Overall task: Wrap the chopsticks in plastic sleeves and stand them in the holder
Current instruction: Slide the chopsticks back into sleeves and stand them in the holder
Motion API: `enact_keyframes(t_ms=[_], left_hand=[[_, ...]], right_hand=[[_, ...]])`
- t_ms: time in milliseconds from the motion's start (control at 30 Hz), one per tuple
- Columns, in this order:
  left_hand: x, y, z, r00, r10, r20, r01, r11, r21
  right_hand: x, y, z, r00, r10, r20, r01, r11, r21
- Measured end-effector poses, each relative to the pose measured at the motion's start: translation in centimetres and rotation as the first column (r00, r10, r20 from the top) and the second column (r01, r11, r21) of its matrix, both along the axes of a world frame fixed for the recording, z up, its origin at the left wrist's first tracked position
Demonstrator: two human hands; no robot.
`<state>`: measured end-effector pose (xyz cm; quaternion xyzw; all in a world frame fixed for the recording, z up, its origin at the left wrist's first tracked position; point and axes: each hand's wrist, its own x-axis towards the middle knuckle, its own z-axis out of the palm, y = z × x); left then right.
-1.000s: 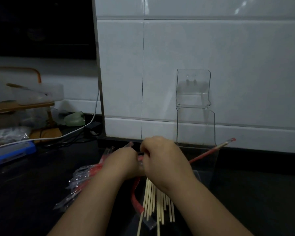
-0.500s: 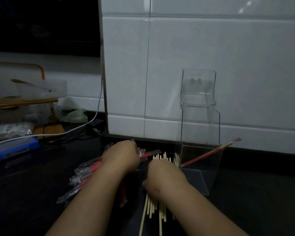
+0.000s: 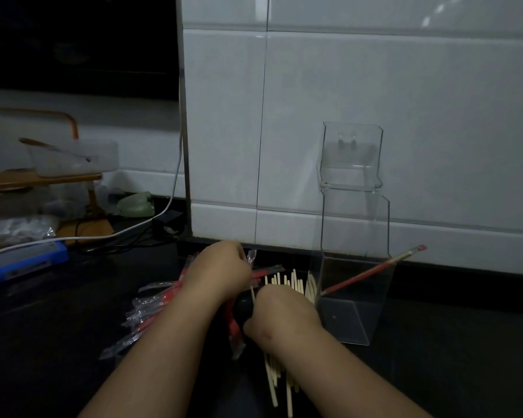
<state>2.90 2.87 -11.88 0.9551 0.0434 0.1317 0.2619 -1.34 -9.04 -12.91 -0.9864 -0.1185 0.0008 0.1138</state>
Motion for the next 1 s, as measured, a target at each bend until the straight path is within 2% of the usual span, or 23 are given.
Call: enact_keyframes(t_ms=[133,233,333,433,500,600,733,800,900,1000], left_hand=[[-0.2,0.1,0.4,0.998,0.036,0.057,-0.025,0.983,-0.18],[-0.3,0.1,0.4,1.0,0.009,0.011,-0.005,0.947,-0.32],[-0.2,0.2,0.3,0.998,-0.051,-0.022,0.031,0.843,-0.537],[-0.4,0.3,0.5,0.995,-0.094,-0.017,0.057,0.726,-0.686],[-0.8,0.2,0.8,0.992,-0.122,-0.016,0.069,0.654,-0.753],[-1.1,0.1,1.2,0.988,-0.154,0.007,0.098,0.594,-0.798],[-0.9,0.2,0.7,0.991,-0.135,0.022,0.102,0.62,-0.778],[-1.1,0.2,0.8,0.992,-0.122,0.018,0.092,0.633,-0.769],[-1.3,0.0,1.1,0.995,-0.101,-0.014,0.05,0.599,-0.799],[-1.4,0.0,1.3,0.997,-0.077,-0.007,0.036,0.548,-0.836]], right_hand=[[0.1,0.2,-0.1,1.0,0.002,-0.009,-0.002,1.0,0.002],[0.1,0.0,0.3,1.0,-0.019,-0.009,0.02,0.997,0.081],[0.0,-0.5,1.2,1.0,-0.018,-0.025,0.023,0.975,0.221],[0.0,-0.8,1.7,1.0,-0.017,-0.016,0.021,0.938,0.347],[0.0,-0.9,1.8,1.0,-0.02,-0.02,0.026,0.906,0.422],[-0.2,-1.0,1.8,1.0,-0.009,-0.019,0.017,0.892,0.451],[-0.5,-1.5,2.2,0.998,0.062,0.001,-0.055,0.881,0.47],[-0.7,-1.5,2.5,0.997,0.08,0.012,-0.073,0.816,0.574],[-1.0,-1.4,2.8,0.982,0.168,-0.083,-0.031,0.583,0.812],[-1.1,-1.8,2.9,0.968,0.25,-0.032,-0.105,0.514,0.852]])
